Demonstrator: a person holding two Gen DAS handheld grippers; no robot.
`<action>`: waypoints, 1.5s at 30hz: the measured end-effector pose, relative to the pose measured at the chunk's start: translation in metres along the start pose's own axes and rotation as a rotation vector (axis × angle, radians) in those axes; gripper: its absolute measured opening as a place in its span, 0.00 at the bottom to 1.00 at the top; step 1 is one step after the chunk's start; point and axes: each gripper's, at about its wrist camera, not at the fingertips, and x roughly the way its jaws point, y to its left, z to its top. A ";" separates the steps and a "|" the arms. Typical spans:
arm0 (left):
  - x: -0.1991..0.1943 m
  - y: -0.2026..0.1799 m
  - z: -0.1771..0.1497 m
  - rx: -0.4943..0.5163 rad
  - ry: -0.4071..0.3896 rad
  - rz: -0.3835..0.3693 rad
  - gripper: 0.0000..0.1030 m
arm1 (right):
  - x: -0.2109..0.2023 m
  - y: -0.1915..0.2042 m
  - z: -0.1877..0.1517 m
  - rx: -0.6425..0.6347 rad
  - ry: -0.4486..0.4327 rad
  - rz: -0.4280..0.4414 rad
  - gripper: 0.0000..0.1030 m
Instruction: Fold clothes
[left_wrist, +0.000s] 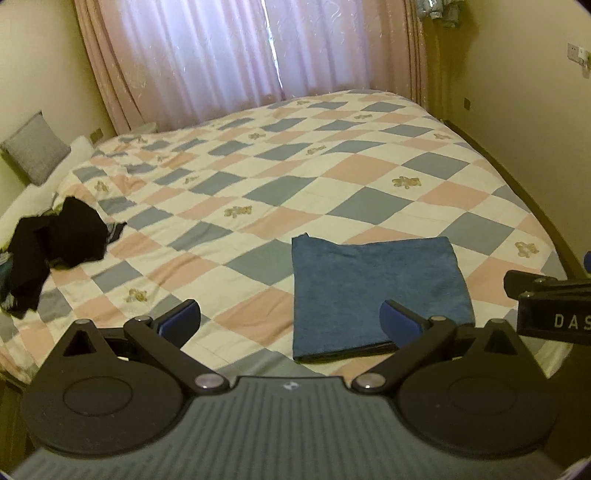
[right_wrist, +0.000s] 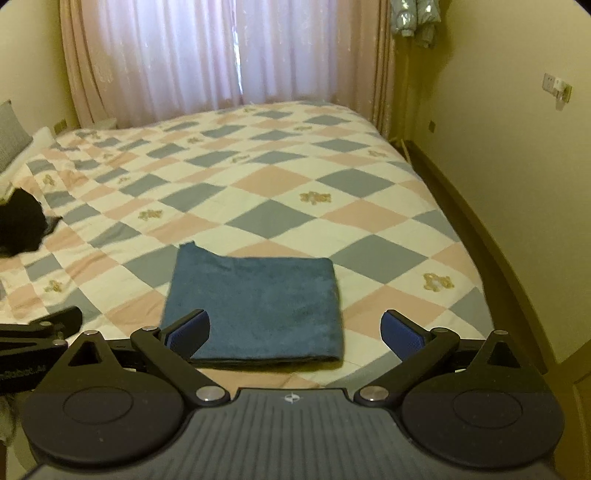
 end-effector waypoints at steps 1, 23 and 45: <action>0.000 0.001 0.001 -0.007 0.004 -0.001 0.99 | -0.001 -0.002 0.001 0.011 0.000 0.016 0.99; 0.020 -0.009 -0.026 -0.044 0.229 -0.043 0.99 | 0.020 -0.007 -0.029 0.061 0.246 0.043 0.99; 0.171 0.027 -0.047 -0.194 0.397 -0.295 0.99 | 0.110 -0.085 -0.056 0.221 0.217 0.135 0.99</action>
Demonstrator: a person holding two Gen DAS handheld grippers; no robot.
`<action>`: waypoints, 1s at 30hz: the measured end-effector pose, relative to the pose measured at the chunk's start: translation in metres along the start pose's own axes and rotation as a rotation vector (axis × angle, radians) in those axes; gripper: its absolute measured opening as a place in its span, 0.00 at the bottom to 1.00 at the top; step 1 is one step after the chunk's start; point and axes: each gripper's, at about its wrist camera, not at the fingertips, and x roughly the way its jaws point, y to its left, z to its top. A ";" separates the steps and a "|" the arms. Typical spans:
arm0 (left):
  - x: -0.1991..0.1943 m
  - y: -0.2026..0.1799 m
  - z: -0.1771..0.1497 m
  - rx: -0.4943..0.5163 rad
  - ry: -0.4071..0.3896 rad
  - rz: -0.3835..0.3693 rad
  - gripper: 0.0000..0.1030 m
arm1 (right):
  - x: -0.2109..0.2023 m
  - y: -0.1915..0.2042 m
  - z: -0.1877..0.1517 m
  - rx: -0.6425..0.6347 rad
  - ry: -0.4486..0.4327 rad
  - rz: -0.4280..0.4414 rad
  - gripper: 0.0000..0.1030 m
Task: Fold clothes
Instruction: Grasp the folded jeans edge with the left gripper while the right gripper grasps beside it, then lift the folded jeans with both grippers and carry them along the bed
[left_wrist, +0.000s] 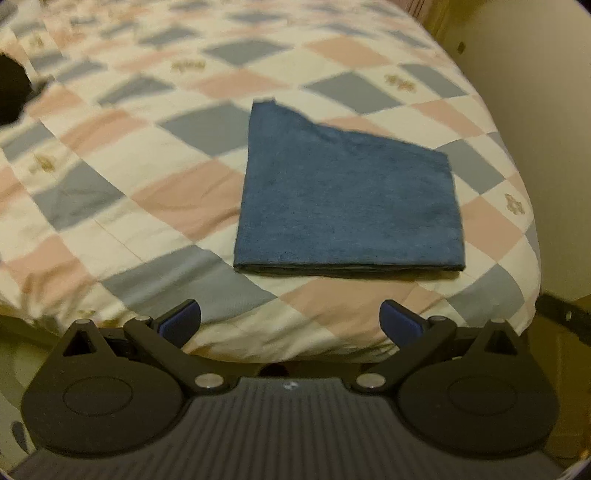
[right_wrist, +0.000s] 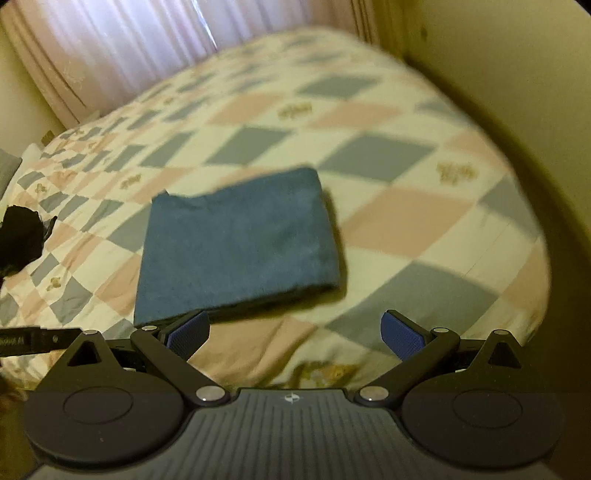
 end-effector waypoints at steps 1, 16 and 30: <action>0.012 0.007 0.009 -0.009 0.015 -0.026 0.99 | 0.013 -0.008 0.005 0.021 0.027 0.036 0.99; 0.184 0.095 0.130 -0.079 0.136 -0.327 0.99 | 0.227 -0.099 0.109 0.208 0.292 0.382 0.94; 0.247 0.100 0.141 -0.064 0.225 -0.607 0.67 | 0.296 -0.102 0.116 0.149 0.466 0.692 0.69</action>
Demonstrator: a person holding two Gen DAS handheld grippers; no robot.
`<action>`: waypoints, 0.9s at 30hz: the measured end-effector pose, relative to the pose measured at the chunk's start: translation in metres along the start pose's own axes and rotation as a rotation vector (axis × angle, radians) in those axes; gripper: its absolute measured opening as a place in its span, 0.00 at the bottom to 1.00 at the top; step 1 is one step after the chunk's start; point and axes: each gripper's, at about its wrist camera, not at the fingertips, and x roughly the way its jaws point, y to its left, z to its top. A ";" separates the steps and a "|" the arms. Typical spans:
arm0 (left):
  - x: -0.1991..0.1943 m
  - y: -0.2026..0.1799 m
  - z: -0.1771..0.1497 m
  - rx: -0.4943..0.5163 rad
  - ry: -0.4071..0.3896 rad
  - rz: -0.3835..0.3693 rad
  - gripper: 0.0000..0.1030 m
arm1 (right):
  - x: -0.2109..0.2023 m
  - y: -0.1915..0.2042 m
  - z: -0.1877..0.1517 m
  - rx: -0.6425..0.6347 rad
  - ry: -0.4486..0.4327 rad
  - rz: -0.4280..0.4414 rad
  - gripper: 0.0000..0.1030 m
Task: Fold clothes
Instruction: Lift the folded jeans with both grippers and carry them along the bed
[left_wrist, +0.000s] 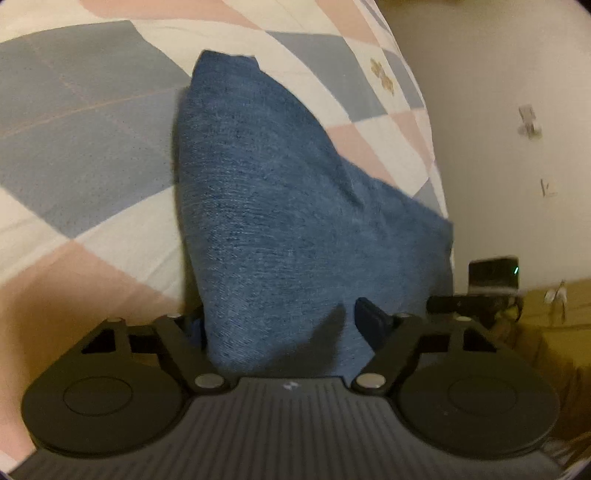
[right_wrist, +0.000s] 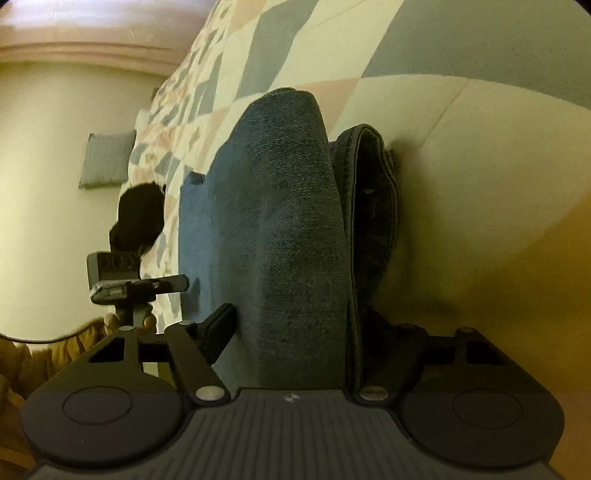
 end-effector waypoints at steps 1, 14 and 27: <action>0.003 0.004 0.001 -0.014 0.005 -0.003 0.66 | 0.001 -0.005 0.001 0.020 -0.004 0.007 0.67; -0.010 -0.091 0.046 0.271 0.014 0.067 0.19 | -0.041 0.006 -0.052 0.138 -0.265 0.162 0.32; 0.172 -0.347 0.214 1.034 0.349 -0.107 0.19 | -0.149 -0.017 -0.151 0.440 -1.067 0.207 0.32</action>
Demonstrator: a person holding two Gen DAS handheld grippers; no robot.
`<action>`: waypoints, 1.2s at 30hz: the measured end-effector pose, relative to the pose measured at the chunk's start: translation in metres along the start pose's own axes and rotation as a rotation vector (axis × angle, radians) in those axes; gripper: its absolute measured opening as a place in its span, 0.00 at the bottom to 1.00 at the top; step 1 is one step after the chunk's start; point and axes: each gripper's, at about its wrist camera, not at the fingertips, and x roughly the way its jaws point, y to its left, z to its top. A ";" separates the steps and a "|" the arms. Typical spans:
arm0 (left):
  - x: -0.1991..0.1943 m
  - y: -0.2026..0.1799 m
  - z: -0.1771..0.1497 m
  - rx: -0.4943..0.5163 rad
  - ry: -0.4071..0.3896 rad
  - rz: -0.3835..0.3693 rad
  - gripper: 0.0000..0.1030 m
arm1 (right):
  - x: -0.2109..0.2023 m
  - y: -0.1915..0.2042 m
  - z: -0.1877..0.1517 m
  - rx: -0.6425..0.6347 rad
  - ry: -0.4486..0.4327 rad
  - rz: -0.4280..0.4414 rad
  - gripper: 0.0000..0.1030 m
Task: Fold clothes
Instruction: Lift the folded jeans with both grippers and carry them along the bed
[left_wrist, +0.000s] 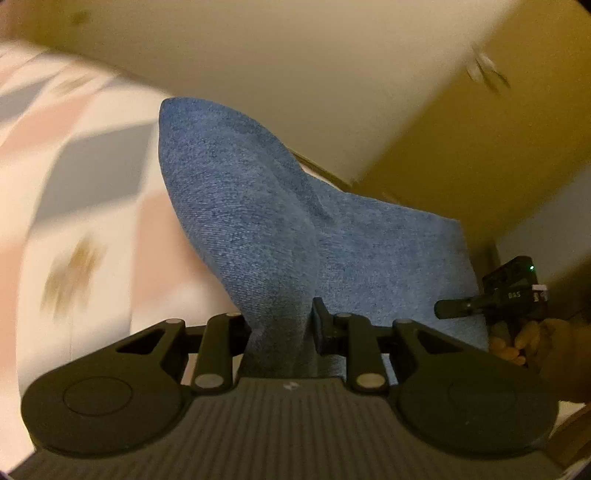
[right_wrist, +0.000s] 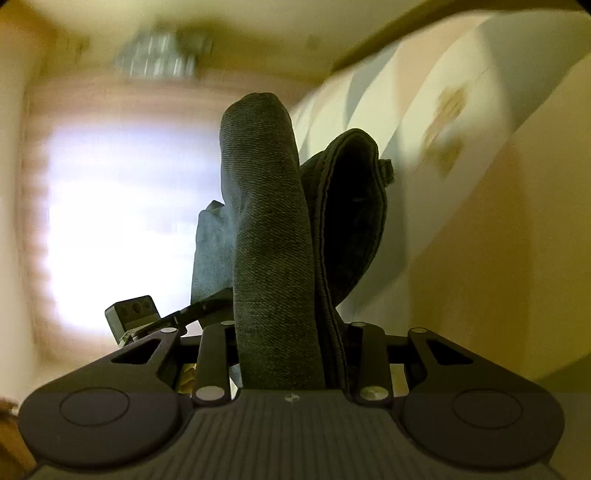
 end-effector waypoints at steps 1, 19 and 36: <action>0.015 0.002 0.023 0.039 0.022 -0.011 0.19 | -0.004 -0.005 0.005 0.019 -0.048 0.002 0.32; 0.187 0.046 0.154 0.301 0.244 -0.027 0.21 | 0.027 -0.078 0.052 0.217 -0.344 -0.025 0.32; 0.077 0.053 0.128 0.200 -0.035 0.279 0.40 | -0.035 0.010 0.092 -0.197 -0.241 -0.553 0.57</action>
